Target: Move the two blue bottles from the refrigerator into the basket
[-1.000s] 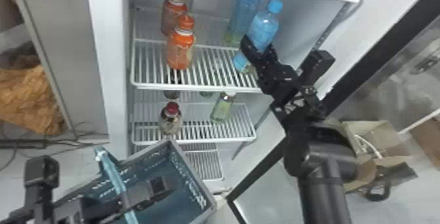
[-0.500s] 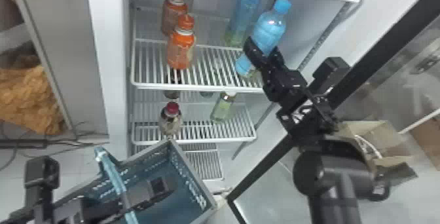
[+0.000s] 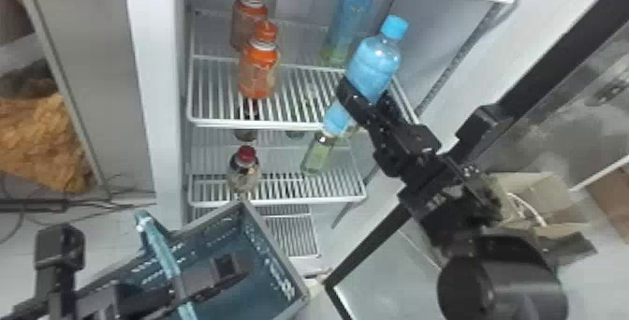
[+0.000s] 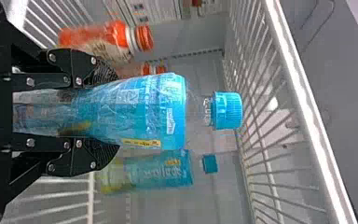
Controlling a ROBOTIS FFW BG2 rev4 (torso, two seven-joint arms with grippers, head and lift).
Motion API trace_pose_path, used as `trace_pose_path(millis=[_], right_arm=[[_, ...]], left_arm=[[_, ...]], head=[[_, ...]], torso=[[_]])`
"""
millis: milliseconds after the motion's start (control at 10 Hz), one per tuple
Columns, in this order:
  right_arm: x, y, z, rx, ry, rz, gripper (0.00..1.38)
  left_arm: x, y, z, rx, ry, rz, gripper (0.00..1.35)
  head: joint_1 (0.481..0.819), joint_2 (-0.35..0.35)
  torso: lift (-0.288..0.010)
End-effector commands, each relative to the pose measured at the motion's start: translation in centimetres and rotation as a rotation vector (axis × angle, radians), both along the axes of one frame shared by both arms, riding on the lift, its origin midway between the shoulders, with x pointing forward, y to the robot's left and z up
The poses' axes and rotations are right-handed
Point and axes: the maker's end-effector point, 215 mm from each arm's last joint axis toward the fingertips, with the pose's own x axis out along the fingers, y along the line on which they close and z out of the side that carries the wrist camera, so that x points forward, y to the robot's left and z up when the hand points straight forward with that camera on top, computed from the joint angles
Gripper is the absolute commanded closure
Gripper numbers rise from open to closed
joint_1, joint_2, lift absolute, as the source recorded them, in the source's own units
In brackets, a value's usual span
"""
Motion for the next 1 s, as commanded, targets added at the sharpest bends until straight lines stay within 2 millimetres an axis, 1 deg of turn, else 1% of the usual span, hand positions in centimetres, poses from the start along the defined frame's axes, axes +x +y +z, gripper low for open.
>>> trace_pose_path(millis=[0, 200, 300, 500, 700, 900], right_arm=[[-1.6, 1.0, 0.0, 0.012, 0.02, 0.026, 1.28], [-3.5, 2.4, -0.9, 0.036, 0.064, 0.062, 1.28], [-4.4, 3.8, -1.7, 0.052, 0.101, 0.091, 1.28], [-5.6, 6.4, -2.1, 0.091, 0.133, 0.155, 1.28], [-6.6, 8.2, -2.8, 0.118, 0.168, 0.202, 1.28], [-7.7, 10.1, -3.7, 0.139, 0.212, 0.258, 1.28]], left_arm=[[0.0, 0.1, -0.1, 0.001, 0.001, 0.002, 1.2], [0.2, 0.3, -0.1, 0.005, 0.0, 0.007, 1.2], [0.3, 0.4, 0.0, 0.002, -0.004, 0.013, 1.2], [0.6, 0.5, 0.0, 0.003, -0.008, 0.019, 1.2], [0.9, 0.5, 0.1, 0.004, -0.011, 0.023, 1.2], [1.5, 0.5, 0.2, 0.003, -0.02, 0.027, 1.2]], head=[[0.695, -0.35], [0.695, -0.35], [0.695, -0.35], [0.695, -0.347], [0.695, -0.307], [0.695, -0.284]], torso=[[-0.01], [-0.01], [-0.01], [-0.01], [-0.01], [-0.01]])
